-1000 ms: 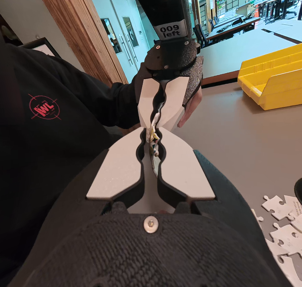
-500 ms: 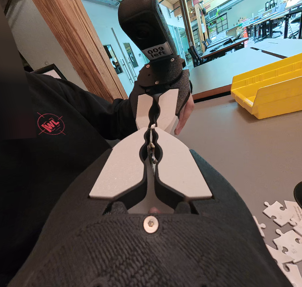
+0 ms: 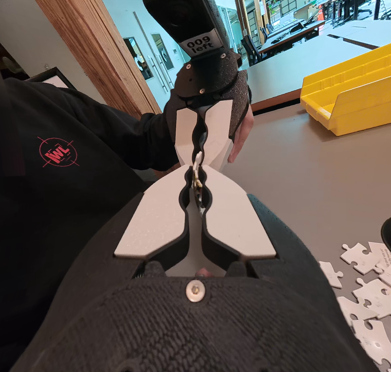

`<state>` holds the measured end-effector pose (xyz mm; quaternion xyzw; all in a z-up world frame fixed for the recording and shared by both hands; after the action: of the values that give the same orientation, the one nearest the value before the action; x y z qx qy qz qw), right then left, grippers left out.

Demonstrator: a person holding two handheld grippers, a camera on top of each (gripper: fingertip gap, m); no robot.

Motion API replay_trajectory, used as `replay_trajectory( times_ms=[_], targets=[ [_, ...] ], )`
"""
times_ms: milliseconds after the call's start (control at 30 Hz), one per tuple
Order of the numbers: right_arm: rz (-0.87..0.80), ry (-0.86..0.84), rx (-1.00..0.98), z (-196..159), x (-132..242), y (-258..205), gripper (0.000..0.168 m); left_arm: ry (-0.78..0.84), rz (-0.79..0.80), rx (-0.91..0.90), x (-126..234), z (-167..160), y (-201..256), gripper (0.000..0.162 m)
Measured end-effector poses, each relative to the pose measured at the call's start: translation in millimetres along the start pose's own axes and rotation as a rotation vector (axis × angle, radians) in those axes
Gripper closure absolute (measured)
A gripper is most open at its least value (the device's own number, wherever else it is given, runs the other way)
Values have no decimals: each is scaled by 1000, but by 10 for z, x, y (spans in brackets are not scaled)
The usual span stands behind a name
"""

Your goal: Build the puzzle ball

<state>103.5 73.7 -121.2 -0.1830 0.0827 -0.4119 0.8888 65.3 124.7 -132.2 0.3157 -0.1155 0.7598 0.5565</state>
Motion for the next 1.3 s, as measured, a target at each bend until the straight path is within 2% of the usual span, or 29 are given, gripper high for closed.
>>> replay_trajectory(
  times_ms=[433,533,700,867,1300],
  targets=[
    [103,49,-68,22,-32,-42,165,65,-97,40,44,10,53,160],
    [132,102,-66,57,-19,-57,162,112,-122,61,70,50,67,160],
    [71,67,-12,9,39,-13,148,116,-91,70,112,45,11,160],
    [34,48,-11,-9,34,25,158,95,-68,71,80,27,-14,160],
    [60,26,38,13,1,-39,164,109,-44,68,79,65,11,159]
  ],
)
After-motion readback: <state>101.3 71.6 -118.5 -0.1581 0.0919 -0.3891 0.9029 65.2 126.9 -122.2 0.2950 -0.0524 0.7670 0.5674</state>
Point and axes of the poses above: each gripper's, where its closed fingertips meet, x back along the fingers, z out of its top, y = z × x across the jaws, the point moved 4 cm from there along x, back along the fingers, and after that the axes turned 1 degree about x, right-handed, at the moved point
